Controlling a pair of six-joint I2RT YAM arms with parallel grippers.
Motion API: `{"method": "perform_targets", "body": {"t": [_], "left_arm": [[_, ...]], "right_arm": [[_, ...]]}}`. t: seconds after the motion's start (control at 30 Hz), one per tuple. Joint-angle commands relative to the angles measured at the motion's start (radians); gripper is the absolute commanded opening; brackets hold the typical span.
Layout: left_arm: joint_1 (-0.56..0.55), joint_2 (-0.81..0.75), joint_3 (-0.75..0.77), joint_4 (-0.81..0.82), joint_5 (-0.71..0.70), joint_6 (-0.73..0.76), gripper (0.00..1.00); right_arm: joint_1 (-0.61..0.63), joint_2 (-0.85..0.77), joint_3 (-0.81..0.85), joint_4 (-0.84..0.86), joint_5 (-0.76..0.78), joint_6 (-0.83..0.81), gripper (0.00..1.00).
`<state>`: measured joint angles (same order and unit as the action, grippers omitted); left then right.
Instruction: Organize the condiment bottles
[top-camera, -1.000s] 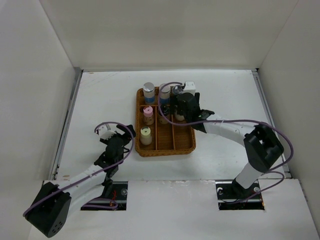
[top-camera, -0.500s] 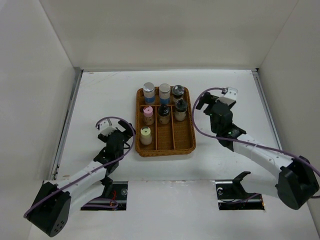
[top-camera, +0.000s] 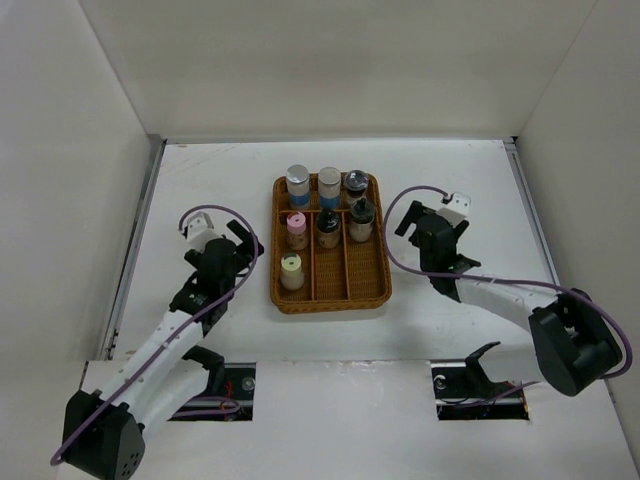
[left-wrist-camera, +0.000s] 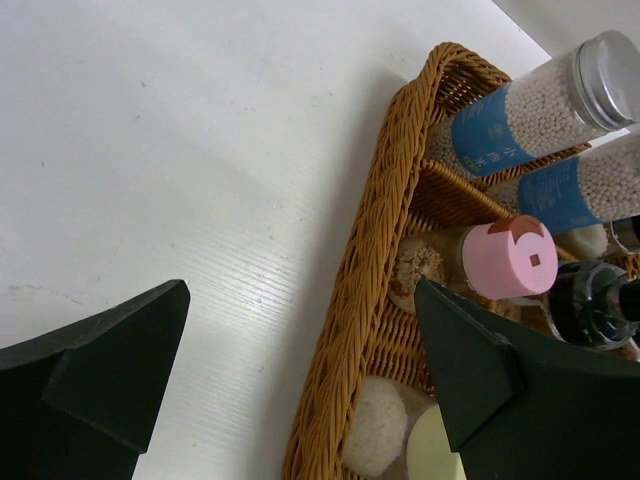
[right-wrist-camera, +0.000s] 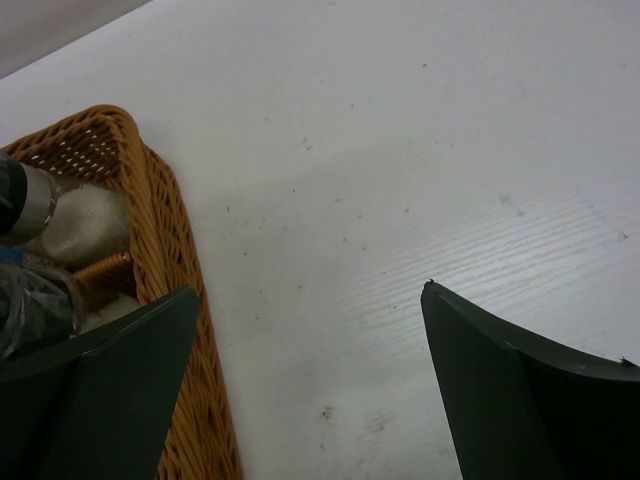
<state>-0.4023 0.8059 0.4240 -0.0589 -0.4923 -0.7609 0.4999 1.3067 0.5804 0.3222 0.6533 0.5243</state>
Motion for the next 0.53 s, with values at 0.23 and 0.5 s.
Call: {"method": "perform_targets", "body": {"t": [0.23, 0.5], "left_arm": [[0.084, -0.040, 0.088, -0.183, 0.135, -0.021, 1.00], [0.086, -0.007, 0.107, -0.167, 0.129, -0.009, 1.00]], "right_arm": [[0.025, -0.032, 0.010, 0.092, -0.023, 0.043, 1.00], [0.025, 0.006, 0.038, 0.061, -0.024, 0.039, 1.00]]}}
